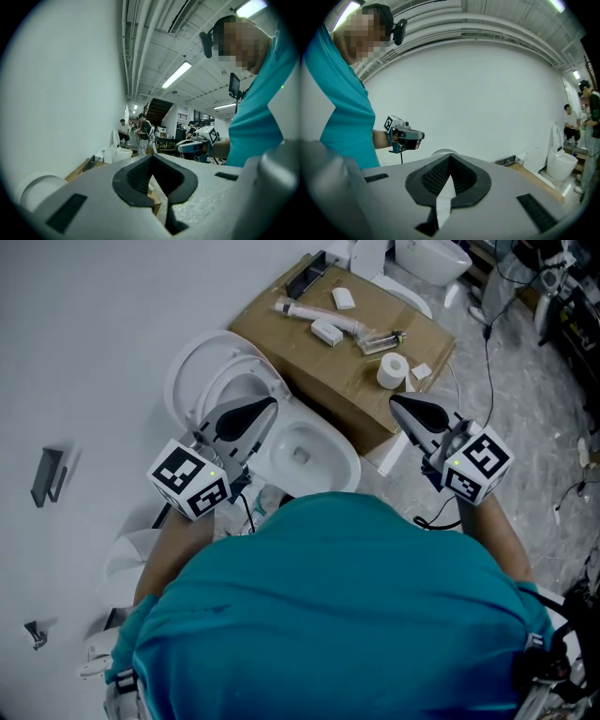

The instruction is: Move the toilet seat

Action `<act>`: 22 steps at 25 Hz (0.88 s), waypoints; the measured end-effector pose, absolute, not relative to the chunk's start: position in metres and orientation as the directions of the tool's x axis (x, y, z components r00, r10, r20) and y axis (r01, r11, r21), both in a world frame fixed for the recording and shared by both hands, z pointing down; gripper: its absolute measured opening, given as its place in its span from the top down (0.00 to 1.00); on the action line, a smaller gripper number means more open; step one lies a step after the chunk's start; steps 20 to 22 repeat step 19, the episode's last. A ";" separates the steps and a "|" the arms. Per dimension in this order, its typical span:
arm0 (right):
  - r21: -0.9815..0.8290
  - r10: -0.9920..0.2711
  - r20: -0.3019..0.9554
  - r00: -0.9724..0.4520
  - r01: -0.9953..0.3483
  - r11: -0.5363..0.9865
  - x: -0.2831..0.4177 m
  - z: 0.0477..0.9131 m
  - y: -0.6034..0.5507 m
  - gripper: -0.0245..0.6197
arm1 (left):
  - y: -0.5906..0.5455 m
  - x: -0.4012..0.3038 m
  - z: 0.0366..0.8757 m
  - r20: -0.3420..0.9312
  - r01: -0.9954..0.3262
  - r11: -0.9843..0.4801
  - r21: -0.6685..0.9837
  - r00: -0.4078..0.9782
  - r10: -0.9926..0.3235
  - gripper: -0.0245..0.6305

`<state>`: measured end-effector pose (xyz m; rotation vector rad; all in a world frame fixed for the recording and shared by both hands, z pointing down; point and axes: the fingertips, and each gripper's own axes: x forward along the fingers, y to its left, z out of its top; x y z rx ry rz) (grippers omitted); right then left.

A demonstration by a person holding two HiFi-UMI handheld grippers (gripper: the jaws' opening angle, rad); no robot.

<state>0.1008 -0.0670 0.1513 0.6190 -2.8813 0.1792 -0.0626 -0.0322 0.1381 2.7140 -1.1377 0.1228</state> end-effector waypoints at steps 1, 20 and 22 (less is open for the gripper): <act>-0.075 -0.394 0.210 -0.895 -0.416 0.906 0.100 0.151 -0.067 0.96 | -0.032 -0.063 0.137 0.151 -0.714 -0.685 0.146 0.700 -0.698 0.96; -0.069 -0.379 0.208 -0.902 -0.400 0.914 0.096 0.150 -0.063 0.96 | -0.027 -0.066 0.136 0.149 -0.715 -0.683 0.148 0.699 -0.699 0.95; -0.069 -0.379 0.208 -0.902 -0.400 0.914 0.096 0.150 -0.063 0.96 | -0.027 -0.066 0.136 0.149 -0.715 -0.683 0.148 0.699 -0.699 0.95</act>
